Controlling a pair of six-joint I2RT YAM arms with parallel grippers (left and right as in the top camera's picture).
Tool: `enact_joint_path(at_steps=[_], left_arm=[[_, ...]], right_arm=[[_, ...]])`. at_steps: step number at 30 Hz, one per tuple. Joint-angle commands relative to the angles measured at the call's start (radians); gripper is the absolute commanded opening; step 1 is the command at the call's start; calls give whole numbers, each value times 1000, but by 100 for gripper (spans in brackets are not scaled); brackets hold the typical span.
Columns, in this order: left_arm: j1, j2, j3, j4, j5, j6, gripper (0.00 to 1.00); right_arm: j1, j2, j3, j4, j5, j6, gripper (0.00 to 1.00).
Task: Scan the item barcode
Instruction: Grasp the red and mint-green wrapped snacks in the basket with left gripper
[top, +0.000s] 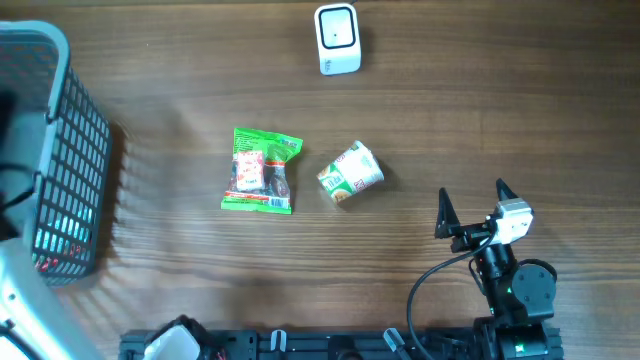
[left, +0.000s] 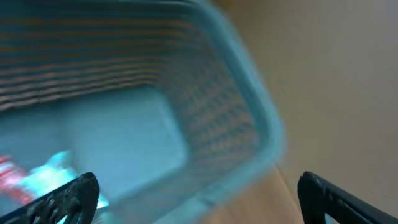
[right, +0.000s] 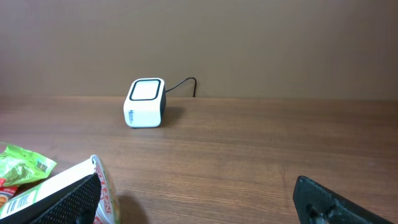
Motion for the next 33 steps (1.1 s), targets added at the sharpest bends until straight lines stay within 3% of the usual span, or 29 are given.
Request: enact_joint_path(at_steps=[1, 3, 10, 16, 19, 29, 31, 32, 33], left_arm=[[199, 60, 5, -106, -16, -103, 100], [267, 164, 5, -183, -19, -183, 100], [272, 462, 4, -261, -35, -185, 100], [272, 583, -68, -263, -79, -245, 100], [272, 583, -164, -188, -135, -262, 100], [269, 583, -512, 217, -107, -262, 100], [269, 583, -559, 283, -92, -262, 90], [269, 583, -579, 306, -92, -262, 62], [269, 583, -586, 311, -92, -262, 47]], right_arm=[[-3, -4, -1, 4, -8, 2, 100], [-3, -4, -1, 4, -8, 2, 100], [-3, -4, -1, 4, -8, 2, 100], [-3, -4, -1, 4, -8, 2, 100], [-3, -4, -1, 4, -8, 2, 100], [-3, -4, -1, 4, -8, 2, 100], [-3, -4, -1, 4, -8, 2, 100], [-3, -4, -1, 4, -8, 2, 100], [-3, -4, -1, 4, -8, 2, 100]])
